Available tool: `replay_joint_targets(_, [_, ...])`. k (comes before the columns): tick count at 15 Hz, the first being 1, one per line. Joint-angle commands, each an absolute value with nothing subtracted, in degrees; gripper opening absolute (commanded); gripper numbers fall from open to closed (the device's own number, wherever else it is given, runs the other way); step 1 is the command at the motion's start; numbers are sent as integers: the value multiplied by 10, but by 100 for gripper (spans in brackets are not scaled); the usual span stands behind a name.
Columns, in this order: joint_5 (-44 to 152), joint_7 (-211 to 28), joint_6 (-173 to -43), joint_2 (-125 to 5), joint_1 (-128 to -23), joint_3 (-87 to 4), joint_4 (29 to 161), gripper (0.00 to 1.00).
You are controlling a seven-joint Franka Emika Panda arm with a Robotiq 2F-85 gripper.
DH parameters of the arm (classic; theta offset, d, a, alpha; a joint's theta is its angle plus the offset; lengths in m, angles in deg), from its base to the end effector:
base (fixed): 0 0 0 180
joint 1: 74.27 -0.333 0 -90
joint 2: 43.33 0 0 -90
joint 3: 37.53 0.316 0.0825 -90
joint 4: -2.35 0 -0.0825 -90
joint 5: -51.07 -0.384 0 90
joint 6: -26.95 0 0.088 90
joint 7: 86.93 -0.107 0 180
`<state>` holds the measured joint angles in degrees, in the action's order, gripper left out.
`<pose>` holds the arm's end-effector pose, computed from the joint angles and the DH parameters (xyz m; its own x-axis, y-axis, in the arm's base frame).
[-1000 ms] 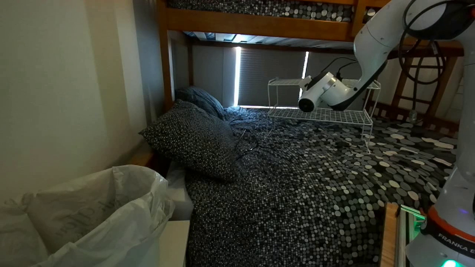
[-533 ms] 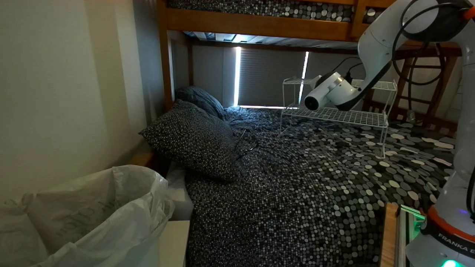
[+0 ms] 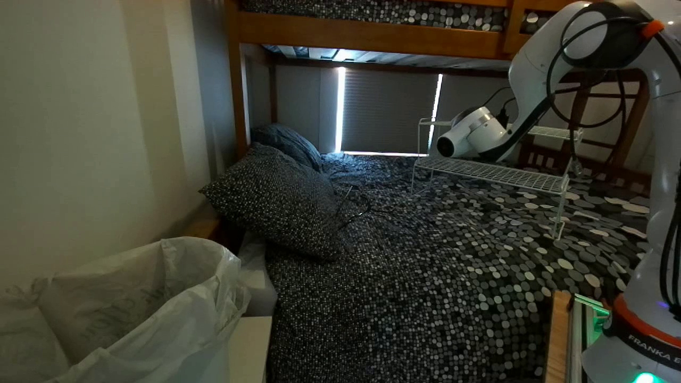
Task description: Move the white stand to the right
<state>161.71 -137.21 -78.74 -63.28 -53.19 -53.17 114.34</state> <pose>0.4683 -0.4261 0.3656 0.9844 -0.1688 0.0494 -0.0211 0.1655 0.9860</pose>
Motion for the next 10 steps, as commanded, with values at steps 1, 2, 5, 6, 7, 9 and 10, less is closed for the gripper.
replay_joint_targets(1, [1612,-1344,-751,-645,-538,-528,1105,34])
replay_joint_targets(2, [1611,-1339,-757,-647,-537,-527,1101,40])
replay_joint_targets(5, [1603,-1319,-797,-627,-535,-518,1112,62])
replay_joint_targets(6, [1599,-1310,-807,-621,-536,-515,1117,69])
replay_joint_targets(7, [1598,-1304,-817,-614,-538,-511,1123,78])
replay_joint_targets(9, [1593,-1290,-830,-609,-543,-503,1126,92])
replay_joint_targets(10, [1590,-1283,-839,-606,-545,-499,1128,99])
